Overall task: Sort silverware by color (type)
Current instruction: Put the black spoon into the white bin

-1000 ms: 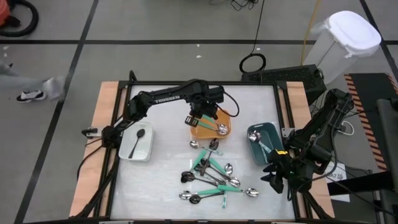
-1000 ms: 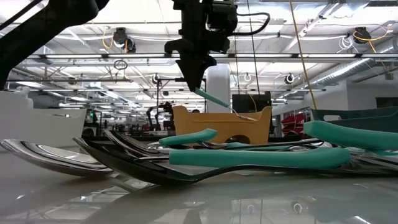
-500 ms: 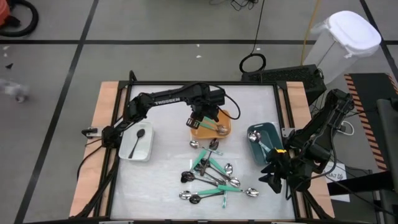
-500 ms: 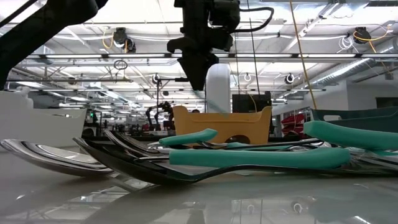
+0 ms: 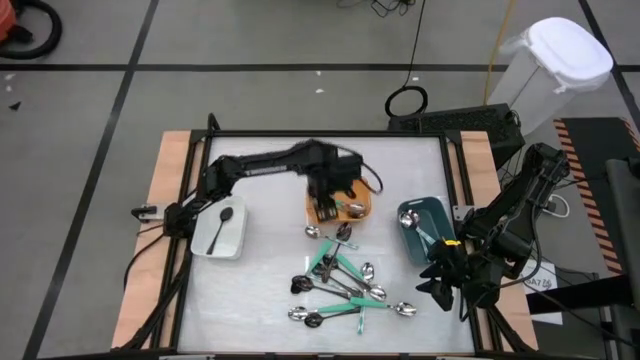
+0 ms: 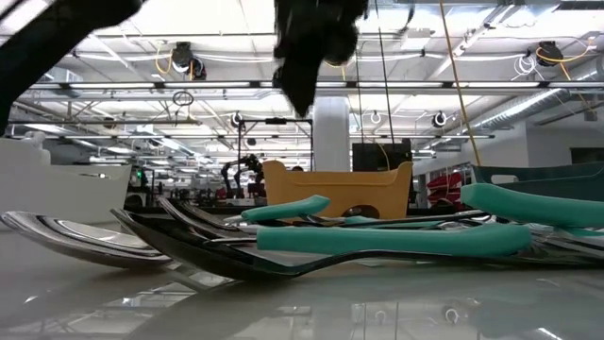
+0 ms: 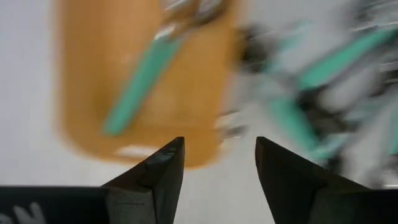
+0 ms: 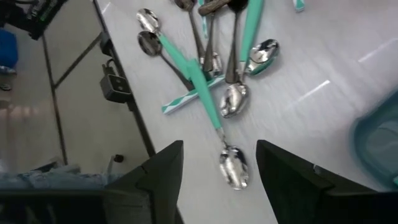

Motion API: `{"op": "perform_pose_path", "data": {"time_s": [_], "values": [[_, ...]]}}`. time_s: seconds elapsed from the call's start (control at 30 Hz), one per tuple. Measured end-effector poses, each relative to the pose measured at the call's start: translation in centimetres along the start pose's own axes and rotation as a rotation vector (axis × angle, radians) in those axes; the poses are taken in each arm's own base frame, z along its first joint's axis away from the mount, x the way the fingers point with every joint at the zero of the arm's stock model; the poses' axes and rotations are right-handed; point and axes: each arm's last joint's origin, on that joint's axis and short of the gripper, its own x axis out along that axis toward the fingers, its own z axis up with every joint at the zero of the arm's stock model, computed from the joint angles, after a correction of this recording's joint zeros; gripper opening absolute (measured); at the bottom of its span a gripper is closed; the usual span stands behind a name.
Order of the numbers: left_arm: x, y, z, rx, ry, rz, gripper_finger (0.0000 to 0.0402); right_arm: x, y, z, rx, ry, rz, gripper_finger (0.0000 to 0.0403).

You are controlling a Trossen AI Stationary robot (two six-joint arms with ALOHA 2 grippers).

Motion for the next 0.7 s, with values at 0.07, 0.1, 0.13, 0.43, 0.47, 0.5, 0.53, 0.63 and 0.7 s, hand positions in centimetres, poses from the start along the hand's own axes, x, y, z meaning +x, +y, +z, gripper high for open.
{"op": "perform_pose_path", "data": {"time_s": [0.07,0.1,0.13,0.43,0.47,0.5,0.53,0.63,0.7], "values": [[-0.2,-3.0,-0.2,0.028,-0.048,-0.020,0.0195,0.0,-0.2,0.0,-0.008,0.002,-0.015,0.0196],[0.0,-4.5,-0.3,0.042,-0.062,-0.030,0.0195,0.0,-0.2,0.0,-0.008,0.002,-0.017,0.0196],[0.3,-6.0,-0.3,0.060,-0.082,-0.037,0.0195,0.0,-0.2,0.0,-0.006,0.004,-0.021,0.0196],[1.3,-15.5,-3.1,0.083,-0.149,-0.018,0.0195,-0.7,-0.7,0.1,-0.053,0.063,-0.014,0.0196],[1.3,-16.0,-3.3,0.079,-0.156,-0.023,0.0195,-0.9,-0.9,0.1,-0.067,0.062,-0.017,0.0196],[1.3,-16.5,-3.4,0.082,-0.165,-0.030,0.0195,-1.0,-1.0,0.2,-0.084,0.062,-0.020,0.0196],[1.5,-16.9,-3.4,0.091,-0.175,-0.037,0.0195,-1.2,-1.1,0.2,-0.101,0.062,-0.022,0.0196],[2.3,-18.1,-3.2,0.152,-0.214,-0.060,0.0191,-1.6,-1.5,0.4,-0.147,0.063,-0.023,0.0196],[3.2,-18.6,-2.8,0.198,-0.227,-0.075,0.0182,-1.9,-1.8,0.5,-0.165,0.063,-0.023,0.0196]]}}
